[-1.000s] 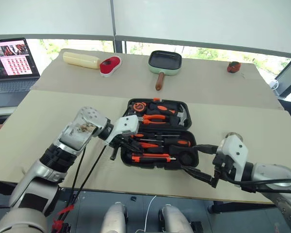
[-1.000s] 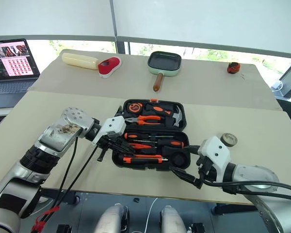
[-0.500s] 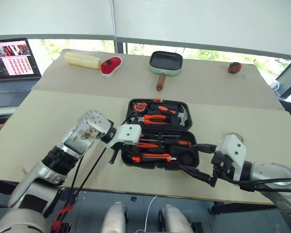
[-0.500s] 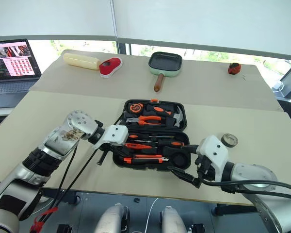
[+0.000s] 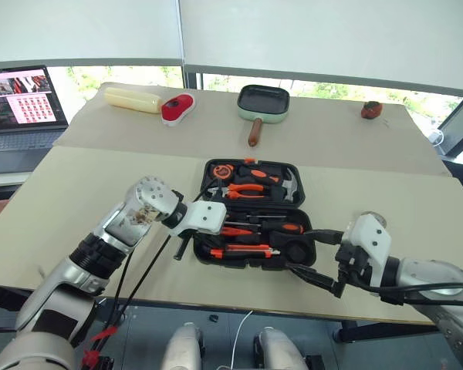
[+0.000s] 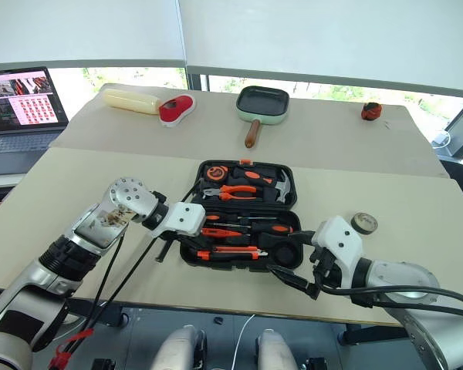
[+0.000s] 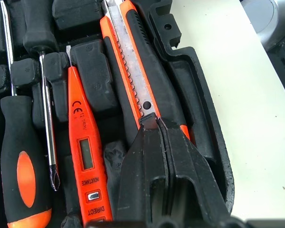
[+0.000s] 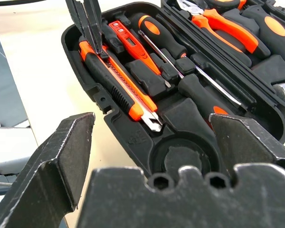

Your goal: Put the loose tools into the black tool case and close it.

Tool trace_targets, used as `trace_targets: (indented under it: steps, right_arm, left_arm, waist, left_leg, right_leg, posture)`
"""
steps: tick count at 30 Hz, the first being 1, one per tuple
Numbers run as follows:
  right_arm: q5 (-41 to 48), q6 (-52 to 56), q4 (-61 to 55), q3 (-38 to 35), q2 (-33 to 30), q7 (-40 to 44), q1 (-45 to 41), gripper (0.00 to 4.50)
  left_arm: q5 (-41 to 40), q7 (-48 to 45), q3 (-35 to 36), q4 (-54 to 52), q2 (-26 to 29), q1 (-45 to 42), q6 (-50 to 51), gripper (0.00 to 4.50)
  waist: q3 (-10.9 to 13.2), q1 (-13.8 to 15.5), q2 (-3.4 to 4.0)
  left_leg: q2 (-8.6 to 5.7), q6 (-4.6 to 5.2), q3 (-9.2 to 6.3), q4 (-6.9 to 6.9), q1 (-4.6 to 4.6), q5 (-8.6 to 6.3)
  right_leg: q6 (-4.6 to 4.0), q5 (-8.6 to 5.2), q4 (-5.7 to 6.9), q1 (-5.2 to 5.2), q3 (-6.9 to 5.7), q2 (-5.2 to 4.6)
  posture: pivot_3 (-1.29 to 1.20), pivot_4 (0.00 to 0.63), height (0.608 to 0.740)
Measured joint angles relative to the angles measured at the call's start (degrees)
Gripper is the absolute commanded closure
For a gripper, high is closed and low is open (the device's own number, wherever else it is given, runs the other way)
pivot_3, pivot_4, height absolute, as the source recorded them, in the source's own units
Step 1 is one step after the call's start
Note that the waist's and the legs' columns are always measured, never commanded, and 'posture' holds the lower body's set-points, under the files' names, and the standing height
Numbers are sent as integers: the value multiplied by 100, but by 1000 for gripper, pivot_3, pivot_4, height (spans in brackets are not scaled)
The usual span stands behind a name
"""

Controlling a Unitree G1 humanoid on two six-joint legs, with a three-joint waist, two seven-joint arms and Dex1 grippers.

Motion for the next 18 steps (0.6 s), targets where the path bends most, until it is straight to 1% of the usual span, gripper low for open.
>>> trace_targets:
  steps: [9, 13, 18]
  right_arm:
    - [-18, 0, 46, 18, -1, 59, -1, 0]
    - [-21, 0, 57, 23, -1, 63, -1, 0]
    - [-25, 0, 58, 38, -1, 64, 22, 0]
  left_arm:
    - [289, 32, -41, -102, 39, 133, -476, 4445]
    - [446, 108, -87, -62, -71, 176, -703, 4445]
    - [491, 143, -80, -4, -148, 166, -710, 4445]
  waist:
    - [-18, -6, 23]
    - [-42, 19, 46]
    - [-54, 33, 50]
  left_leg:
    - [1, 1, 2, -8, 8, -1]
    - [-2, 1, 2, -9, 11, -1]
    - [-4, 2, 2, -8, 14, -1]
  right_leg:
    - [-2, -2, -12, 8, 0, 0]
    - [0, -3, -22, 17, 0, -2]
    - [14, -13, -32, 26, 0, -7]
  posture:
    - [0, 150, 740]
    - [0, 150, 740]
    - [0, 150, 740]
